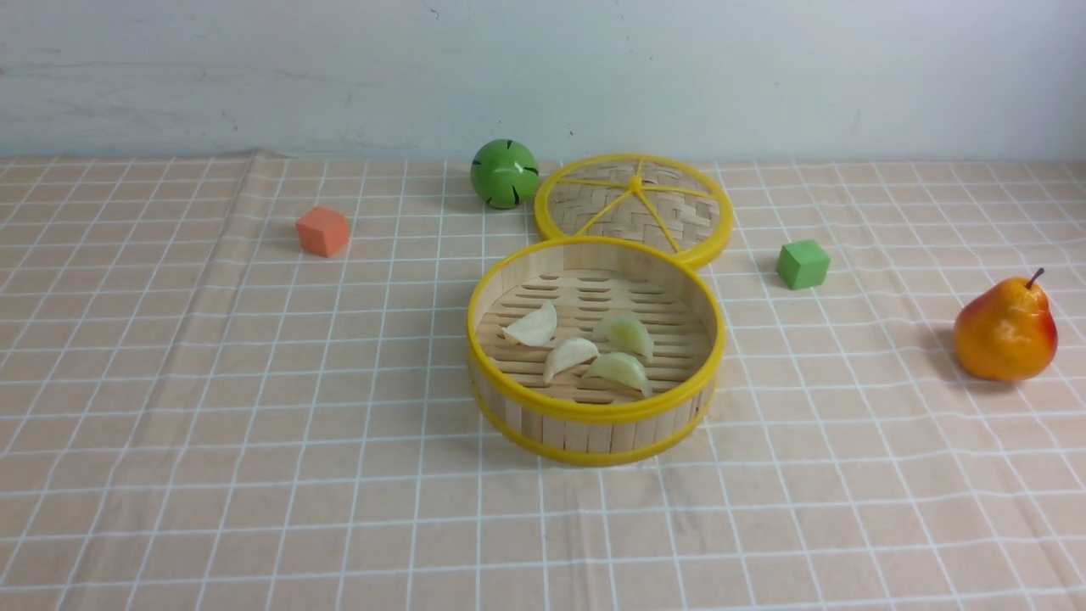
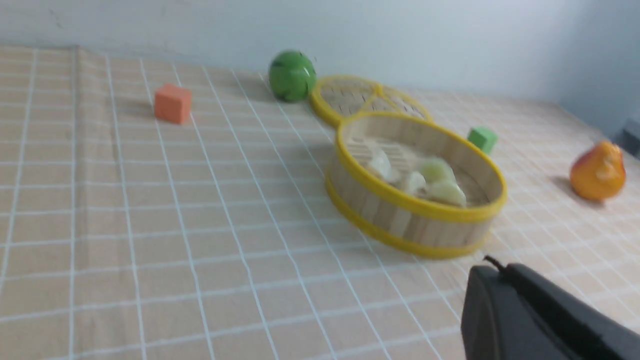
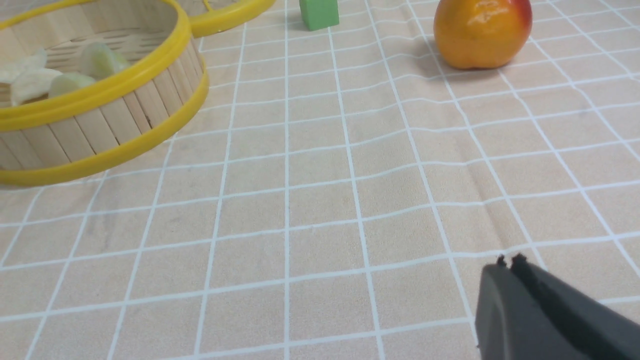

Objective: Put the dumplings into the steamer on the table with the brown tablecloth.

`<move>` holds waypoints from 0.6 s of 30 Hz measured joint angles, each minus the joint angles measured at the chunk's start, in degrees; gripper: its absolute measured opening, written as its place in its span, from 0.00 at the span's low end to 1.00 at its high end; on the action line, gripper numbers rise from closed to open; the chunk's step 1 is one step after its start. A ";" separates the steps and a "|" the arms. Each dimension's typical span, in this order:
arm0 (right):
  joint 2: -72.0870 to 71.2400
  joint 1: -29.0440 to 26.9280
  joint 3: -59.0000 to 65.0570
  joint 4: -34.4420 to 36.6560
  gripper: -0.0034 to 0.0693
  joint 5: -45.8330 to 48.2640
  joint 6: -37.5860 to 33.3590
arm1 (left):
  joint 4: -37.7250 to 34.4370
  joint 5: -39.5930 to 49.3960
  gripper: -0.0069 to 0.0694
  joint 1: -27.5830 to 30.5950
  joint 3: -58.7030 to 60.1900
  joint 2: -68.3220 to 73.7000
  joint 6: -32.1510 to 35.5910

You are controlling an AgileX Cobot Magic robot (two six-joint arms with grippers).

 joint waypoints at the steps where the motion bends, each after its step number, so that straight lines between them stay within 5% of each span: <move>1: 0.00 0.00 0.00 0.00 0.06 0.00 0.00 | -0.42 -2.13 0.07 1.49 1.71 0.00 0.07; 5: 0.00 0.00 0.00 0.00 0.06 0.00 0.00 | -5.14 -15.51 0.07 13.31 11.03 0.00 2.50; 9: 0.00 0.00 0.00 0.00 0.06 0.00 0.00 | -6.14 -19.69 0.07 21.41 16.58 0.00 4.29; 18: 0.00 0.00 0.00 0.00 0.08 0.00 0.00 | -3.22 -11.38 0.07 24.02 18.22 0.00 4.56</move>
